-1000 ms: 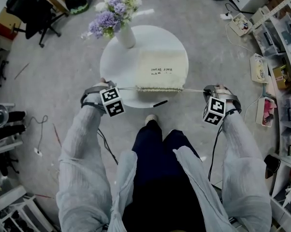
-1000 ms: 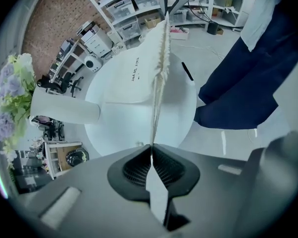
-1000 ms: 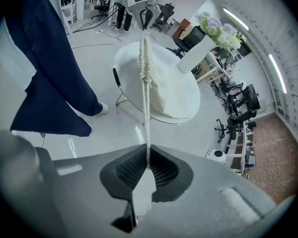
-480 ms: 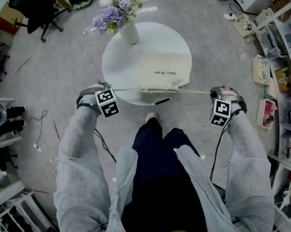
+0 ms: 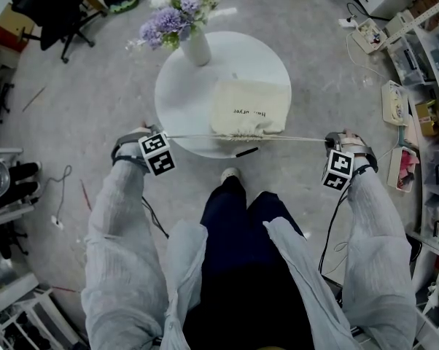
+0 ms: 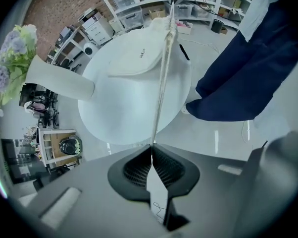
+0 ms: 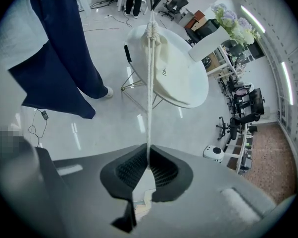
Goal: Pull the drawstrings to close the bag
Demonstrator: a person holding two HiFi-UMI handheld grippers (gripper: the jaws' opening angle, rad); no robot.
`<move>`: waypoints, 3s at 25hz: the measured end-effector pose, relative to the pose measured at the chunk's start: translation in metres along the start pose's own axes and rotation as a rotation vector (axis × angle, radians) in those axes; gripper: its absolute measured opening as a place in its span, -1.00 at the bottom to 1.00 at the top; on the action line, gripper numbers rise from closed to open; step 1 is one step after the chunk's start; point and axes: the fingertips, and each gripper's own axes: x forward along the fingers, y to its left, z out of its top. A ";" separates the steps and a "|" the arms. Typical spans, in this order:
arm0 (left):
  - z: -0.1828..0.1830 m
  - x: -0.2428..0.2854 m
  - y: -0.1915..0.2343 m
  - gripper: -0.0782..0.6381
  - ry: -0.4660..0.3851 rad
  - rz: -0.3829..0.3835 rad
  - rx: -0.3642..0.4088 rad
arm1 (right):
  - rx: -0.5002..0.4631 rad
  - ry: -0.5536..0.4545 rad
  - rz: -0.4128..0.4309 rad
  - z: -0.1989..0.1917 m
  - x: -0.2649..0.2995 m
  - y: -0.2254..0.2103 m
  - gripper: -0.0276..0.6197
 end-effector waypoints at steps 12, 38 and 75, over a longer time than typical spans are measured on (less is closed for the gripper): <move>-0.015 0.009 -0.014 -0.69 0.005 -0.084 0.001 | 0.014 0.015 0.041 -0.010 0.006 0.013 -0.87; 0.153 -0.076 0.038 -0.68 -0.507 -0.264 -0.223 | 0.382 -0.456 -0.030 0.121 -0.062 -0.075 -0.85; 0.219 -0.028 0.040 0.01 -0.624 -0.277 -0.422 | 0.921 -0.582 0.457 0.205 -0.007 -0.066 0.27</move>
